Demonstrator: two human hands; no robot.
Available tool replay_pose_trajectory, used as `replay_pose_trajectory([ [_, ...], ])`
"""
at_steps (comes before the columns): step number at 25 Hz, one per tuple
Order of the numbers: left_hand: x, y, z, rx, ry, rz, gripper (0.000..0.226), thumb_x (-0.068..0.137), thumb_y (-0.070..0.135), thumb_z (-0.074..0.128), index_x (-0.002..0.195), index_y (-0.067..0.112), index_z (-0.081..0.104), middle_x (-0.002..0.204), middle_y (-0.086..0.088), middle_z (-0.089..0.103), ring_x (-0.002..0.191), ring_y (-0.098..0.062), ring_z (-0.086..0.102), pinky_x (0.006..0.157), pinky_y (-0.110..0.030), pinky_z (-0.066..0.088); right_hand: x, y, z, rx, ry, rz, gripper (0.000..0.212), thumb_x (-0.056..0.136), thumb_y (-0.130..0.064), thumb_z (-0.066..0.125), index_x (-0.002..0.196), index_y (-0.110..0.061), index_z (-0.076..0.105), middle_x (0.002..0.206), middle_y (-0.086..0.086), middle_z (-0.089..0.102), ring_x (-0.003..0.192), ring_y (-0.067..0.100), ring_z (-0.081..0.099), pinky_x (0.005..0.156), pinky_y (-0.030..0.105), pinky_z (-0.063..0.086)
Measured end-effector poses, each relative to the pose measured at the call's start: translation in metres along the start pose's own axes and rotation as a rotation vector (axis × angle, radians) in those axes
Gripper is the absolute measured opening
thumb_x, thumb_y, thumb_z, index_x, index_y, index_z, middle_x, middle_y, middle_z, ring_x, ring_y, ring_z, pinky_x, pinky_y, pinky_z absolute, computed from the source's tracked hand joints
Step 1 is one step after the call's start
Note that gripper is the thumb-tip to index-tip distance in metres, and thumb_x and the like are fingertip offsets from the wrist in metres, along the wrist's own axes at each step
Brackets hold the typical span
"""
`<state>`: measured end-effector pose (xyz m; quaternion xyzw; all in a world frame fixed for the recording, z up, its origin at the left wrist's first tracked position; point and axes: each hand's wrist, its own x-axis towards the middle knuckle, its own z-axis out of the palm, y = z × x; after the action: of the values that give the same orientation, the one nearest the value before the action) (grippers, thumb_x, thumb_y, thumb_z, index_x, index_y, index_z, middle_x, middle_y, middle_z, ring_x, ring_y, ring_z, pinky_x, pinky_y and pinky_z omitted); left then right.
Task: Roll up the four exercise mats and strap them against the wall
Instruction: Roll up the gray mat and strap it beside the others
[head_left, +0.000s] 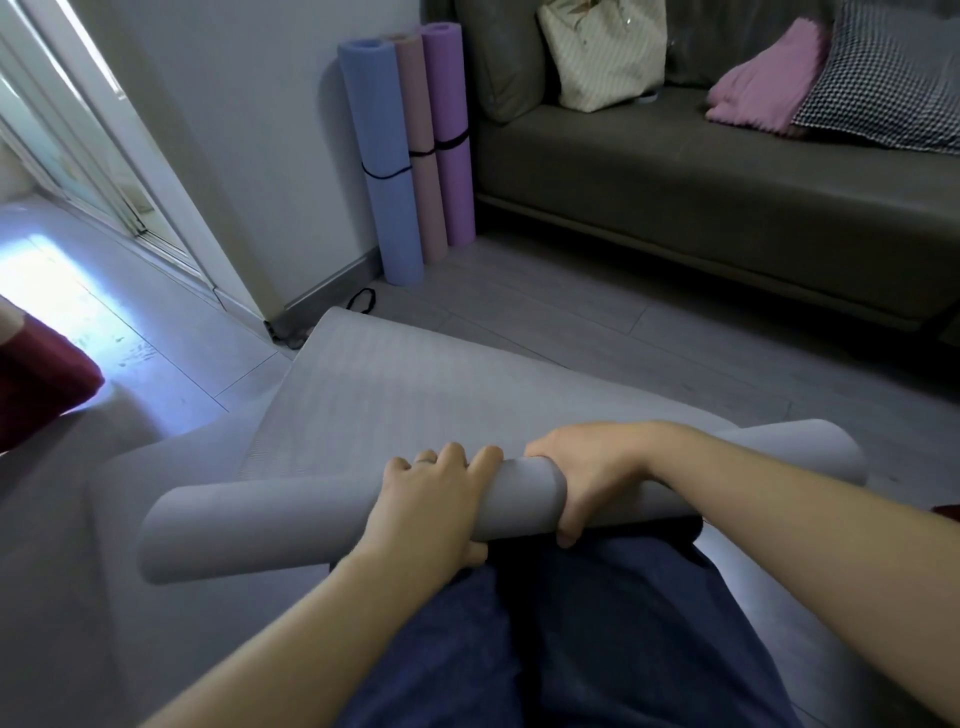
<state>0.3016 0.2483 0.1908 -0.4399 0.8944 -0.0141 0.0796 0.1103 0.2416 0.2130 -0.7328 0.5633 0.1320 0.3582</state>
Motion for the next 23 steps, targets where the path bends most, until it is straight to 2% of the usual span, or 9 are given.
replay_pose_trajectory([
  [1, 0.007, -0.005, -0.003, -0.036, -0.019, 0.004, 0.068, 0.073, 0.041, 0.064, 0.130, 0.029, 0.030, 0.115, 0.000, 0.050, 0.101, -0.025, 0.054, 0.083, -0.037, 0.042, -0.002, -0.002, -0.001, -0.039, 0.054, 0.020, 0.058, 0.065, -0.043, 0.083, 0.110, -0.030, 0.049, 0.099, -0.011, 0.054, 0.096, 0.015, 0.052, 0.073, 0.025, 0.043],
  [3, 0.015, -0.015, -0.006, -0.132, -0.084, 0.010, 0.066, 0.070, 0.044, 0.066, 0.125, 0.029, 0.033, 0.112, 0.000, 0.053, 0.098, -0.025, 0.057, 0.083, -0.040, 0.046, -0.009, -0.002, 0.013, -0.314, 0.325, 0.047, 0.077, 0.062, -0.059, 0.077, 0.126, -0.031, 0.042, 0.113, -0.009, 0.050, 0.106, 0.018, 0.047, 0.088, 0.033, 0.041],
  [4, 0.018, -0.017, -0.008, -0.174, -0.123, 0.016, 0.067, 0.068, 0.045, 0.067, 0.125, 0.030, 0.034, 0.110, 0.000, 0.055, 0.097, -0.026, 0.058, 0.082, -0.042, 0.048, -0.012, -0.001, 0.024, -0.420, 0.448, 0.046, 0.085, 0.063, -0.060, 0.074, 0.133, -0.029, 0.038, 0.118, -0.006, 0.049, 0.109, 0.020, 0.048, 0.091, 0.037, 0.040],
  [5, 0.020, -0.017, -0.009, -0.196, -0.165, 0.034, 0.068, 0.067, 0.046, 0.068, 0.125, 0.030, 0.034, 0.109, 0.000, 0.055, 0.095, -0.025, 0.058, 0.082, -0.043, 0.049, -0.014, -0.001, 0.037, -0.459, 0.523, 0.027, 0.088, 0.065, -0.057, 0.074, 0.137, -0.026, 0.036, 0.119, -0.002, 0.050, 0.108, 0.023, 0.051, 0.089, 0.038, 0.041],
  [7, 0.024, -0.017, -0.013, -0.218, -0.233, 0.065, 0.069, 0.066, 0.046, 0.070, 0.124, 0.030, 0.036, 0.108, 0.000, 0.057, 0.093, -0.024, 0.059, 0.081, -0.043, 0.050, -0.012, 0.000, 0.048, -0.469, 0.579, -0.009, 0.074, 0.068, -0.044, 0.072, 0.132, -0.020, 0.045, 0.110, 0.002, 0.057, 0.098, 0.028, 0.059, 0.077, 0.038, 0.043],
  [10, 0.028, -0.017, -0.034, -0.322, -0.281, 0.087, 0.065, 0.066, 0.044, 0.072, 0.120, 0.029, 0.040, 0.106, 0.000, 0.060, 0.090, -0.023, 0.059, 0.079, -0.040, 0.050, -0.020, -0.002, 0.016, -0.446, 0.517, -0.010, 0.054, 0.071, -0.041, 0.066, 0.119, -0.024, 0.047, 0.104, -0.001, 0.061, 0.092, 0.025, 0.061, 0.066, 0.032, 0.040],
  [15, 0.017, -0.024, -0.074, -0.351, -0.312, 0.141, 0.064, 0.068, 0.051, 0.073, 0.120, 0.034, 0.039, 0.095, 0.011, 0.053, 0.087, -0.015, 0.056, 0.077, -0.035, 0.050, -0.057, -0.019, -0.024, -0.451, 0.395, -0.065, 0.051, 0.065, -0.047, 0.070, 0.108, -0.032, 0.047, 0.090, -0.006, 0.060, 0.075, 0.019, 0.055, 0.067, 0.032, 0.048],
  [20, 0.009, -0.015, -0.064, -0.307, -0.595, 0.203, 0.067, 0.072, 0.052, 0.073, 0.126, 0.035, 0.039, 0.115, 0.007, 0.058, 0.098, -0.015, 0.057, 0.084, -0.033, 0.048, -0.062, -0.027, 0.006, -0.297, 0.211, -0.076, 0.050, 0.065, -0.043, 0.076, 0.105, -0.032, 0.048, 0.086, -0.009, 0.056, 0.074, 0.014, 0.053, 0.056, 0.026, 0.040],
  [23, 0.020, -0.008, -0.053, -0.297, -0.755, 0.246, 0.068, 0.073, 0.051, 0.074, 0.128, 0.032, 0.039, 0.118, 0.008, 0.057, 0.103, -0.016, 0.057, 0.090, -0.034, 0.048, -0.051, -0.017, 0.024, -0.168, 0.136, -0.021, 0.057, 0.064, -0.043, 0.079, 0.110, -0.032, 0.046, 0.095, -0.008, 0.060, 0.084, 0.016, 0.057, 0.062, 0.029, 0.043],
])
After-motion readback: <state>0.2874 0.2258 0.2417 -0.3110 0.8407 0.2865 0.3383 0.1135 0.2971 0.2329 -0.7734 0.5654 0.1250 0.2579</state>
